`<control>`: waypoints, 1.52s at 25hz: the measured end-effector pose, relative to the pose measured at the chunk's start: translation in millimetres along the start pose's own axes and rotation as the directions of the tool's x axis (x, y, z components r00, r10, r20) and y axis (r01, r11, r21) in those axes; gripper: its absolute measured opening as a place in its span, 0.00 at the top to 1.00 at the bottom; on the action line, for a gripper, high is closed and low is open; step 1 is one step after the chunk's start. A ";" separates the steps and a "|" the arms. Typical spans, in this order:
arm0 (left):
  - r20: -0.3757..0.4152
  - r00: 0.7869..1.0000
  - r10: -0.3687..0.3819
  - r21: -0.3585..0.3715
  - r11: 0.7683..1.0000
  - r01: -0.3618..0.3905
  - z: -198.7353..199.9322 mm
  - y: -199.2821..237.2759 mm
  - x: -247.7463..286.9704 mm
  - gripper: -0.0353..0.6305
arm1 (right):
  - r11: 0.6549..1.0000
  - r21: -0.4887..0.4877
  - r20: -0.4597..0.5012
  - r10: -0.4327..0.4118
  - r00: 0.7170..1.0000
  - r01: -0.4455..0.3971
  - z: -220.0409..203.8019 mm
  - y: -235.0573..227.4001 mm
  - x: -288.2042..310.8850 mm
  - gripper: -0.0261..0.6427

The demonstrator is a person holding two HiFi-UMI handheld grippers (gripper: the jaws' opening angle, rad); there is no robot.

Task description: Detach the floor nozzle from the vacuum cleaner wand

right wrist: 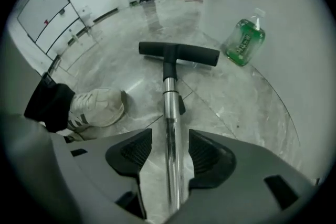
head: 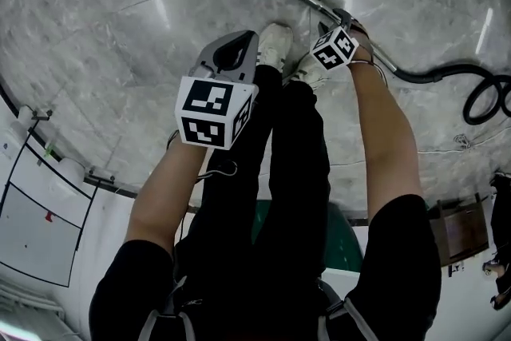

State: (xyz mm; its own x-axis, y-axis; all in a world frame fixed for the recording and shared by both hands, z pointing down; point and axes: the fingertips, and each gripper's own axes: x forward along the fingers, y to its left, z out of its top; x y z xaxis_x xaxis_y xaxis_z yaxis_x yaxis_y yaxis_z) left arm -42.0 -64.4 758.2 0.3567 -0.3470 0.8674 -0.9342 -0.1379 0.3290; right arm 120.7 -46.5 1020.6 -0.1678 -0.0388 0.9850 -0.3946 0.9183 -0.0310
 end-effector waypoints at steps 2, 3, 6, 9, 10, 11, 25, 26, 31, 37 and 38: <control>-0.018 1.000 -0.001 -0.014 1.000 0.001 -14.4 6.2 9.3 0.95 | 0.999 -0.052 -0.020 -0.016 1.000 0.015 -8.6 4.1 24.0 0.62; -0.026 1.000 -0.003 -0.025 1.000 0.002 -20.6 8.7 13.3 0.95 | 0.998 -0.066 -0.037 -0.026 0.999 0.023 -14.1 3.8 35.3 0.64; -0.046 0.999 -0.007 -0.049 0.999 0.005 -33.3 16.3 23.3 0.95 | 0.996 -0.080 -0.091 -0.046 0.995 0.039 -25.3 -0.4 62.9 0.71; -0.064 0.998 -0.015 -0.075 0.997 0.010 -39.8 22.1 30.2 0.95 | 0.996 -0.086 -0.117 -0.038 0.992 0.028 -25.8 -0.6 73.8 0.71; -0.065 0.998 -0.021 -0.084 0.996 0.016 -39.0 22.6 32.0 0.95 | 0.996 -0.084 -0.123 -0.026 0.992 0.016 -25.3 -0.9 74.4 0.71; -0.063 0.998 -0.030 -0.095 0.995 0.024 -36.8 21.9 33.2 0.95 | 0.997 -0.080 -0.132 -0.009 0.991 -0.002 -24.6 -1.1 73.7 0.71; 0.126 0.985 -0.121 -0.560 0.811 0.171 11.4 -3.5 32.8 0.59 | 0.991 -0.084 0.095 0.112 0.989 -0.104 37.0 -0.2 -101.8 0.71; 0.134 0.985 -0.109 -0.574 0.802 0.167 13.0 -4.0 32.1 0.59 | 0.991 -0.078 0.113 0.118 0.987 -0.110 39.8 0.9 -118.3 0.71; 0.235 0.967 -0.099 -0.630 0.742 0.229 28.5 -10.6 23.1 0.59 | 0.982 -0.091 0.160 0.177 0.971 -0.164 51.4 14.8 -188.3 0.71; 0.520 0.839 -0.162 -0.575 0.660 0.484 57.2 -20.5 -16.3 0.59 | 0.906 -0.133 0.163 0.419 0.893 -0.401 46.4 66.3 -254.8 0.71; 0.524 0.833 -0.179 -0.555 0.670 0.493 56.1 -24.7 -18.5 0.59 | 0.894 -0.122 0.168 0.446 0.879 -0.430 43.8 71.5 -260.6 0.71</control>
State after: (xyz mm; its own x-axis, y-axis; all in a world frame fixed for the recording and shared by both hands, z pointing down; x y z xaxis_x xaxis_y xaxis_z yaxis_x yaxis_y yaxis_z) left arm -25.3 -106.6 713.1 0.4673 -0.7503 0.4675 -0.4528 0.2511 0.8556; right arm 96.6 12.1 754.2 -0.4749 0.3093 0.8239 -0.1703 0.8862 -0.4308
